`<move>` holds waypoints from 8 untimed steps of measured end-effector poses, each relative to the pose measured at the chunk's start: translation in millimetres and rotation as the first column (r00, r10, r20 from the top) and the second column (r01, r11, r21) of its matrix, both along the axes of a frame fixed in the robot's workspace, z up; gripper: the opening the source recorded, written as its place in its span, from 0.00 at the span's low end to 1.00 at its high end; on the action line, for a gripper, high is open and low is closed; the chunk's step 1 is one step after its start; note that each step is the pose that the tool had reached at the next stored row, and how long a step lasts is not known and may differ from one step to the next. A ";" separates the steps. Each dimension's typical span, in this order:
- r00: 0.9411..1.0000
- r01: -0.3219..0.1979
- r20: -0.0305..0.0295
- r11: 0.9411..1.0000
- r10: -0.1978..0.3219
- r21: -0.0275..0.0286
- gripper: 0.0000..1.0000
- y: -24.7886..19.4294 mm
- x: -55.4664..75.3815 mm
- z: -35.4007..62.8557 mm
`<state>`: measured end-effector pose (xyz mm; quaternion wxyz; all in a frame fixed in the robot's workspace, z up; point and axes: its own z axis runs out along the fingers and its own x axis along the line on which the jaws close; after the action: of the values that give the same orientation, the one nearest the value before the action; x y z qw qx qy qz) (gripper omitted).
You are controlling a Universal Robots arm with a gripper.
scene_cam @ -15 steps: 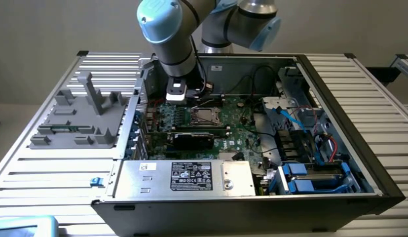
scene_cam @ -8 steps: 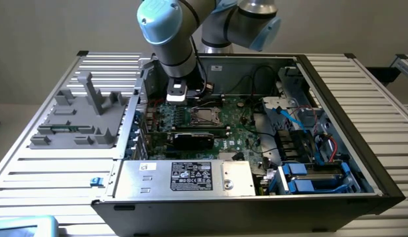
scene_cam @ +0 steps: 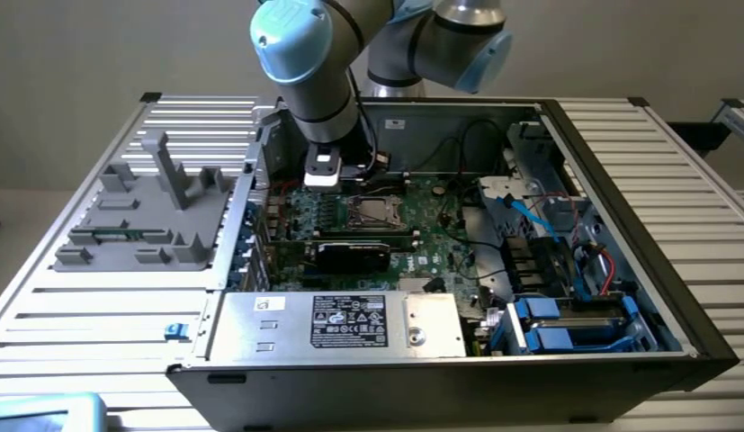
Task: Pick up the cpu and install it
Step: 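Install the first cpu locking lever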
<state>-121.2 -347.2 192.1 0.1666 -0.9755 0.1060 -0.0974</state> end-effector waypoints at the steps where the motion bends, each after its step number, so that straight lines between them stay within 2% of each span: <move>1: 1.000 0.000 0.000 1.000 0.000 0.000 0.11 0.0 0.1 -0.1; 8: 1.000 0.000 0.002 1.000 0.000 -0.001 0.11 -0.2 2.4 -0.7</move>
<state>-118.7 -347.3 191.4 0.1662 -0.9755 0.1058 -0.0982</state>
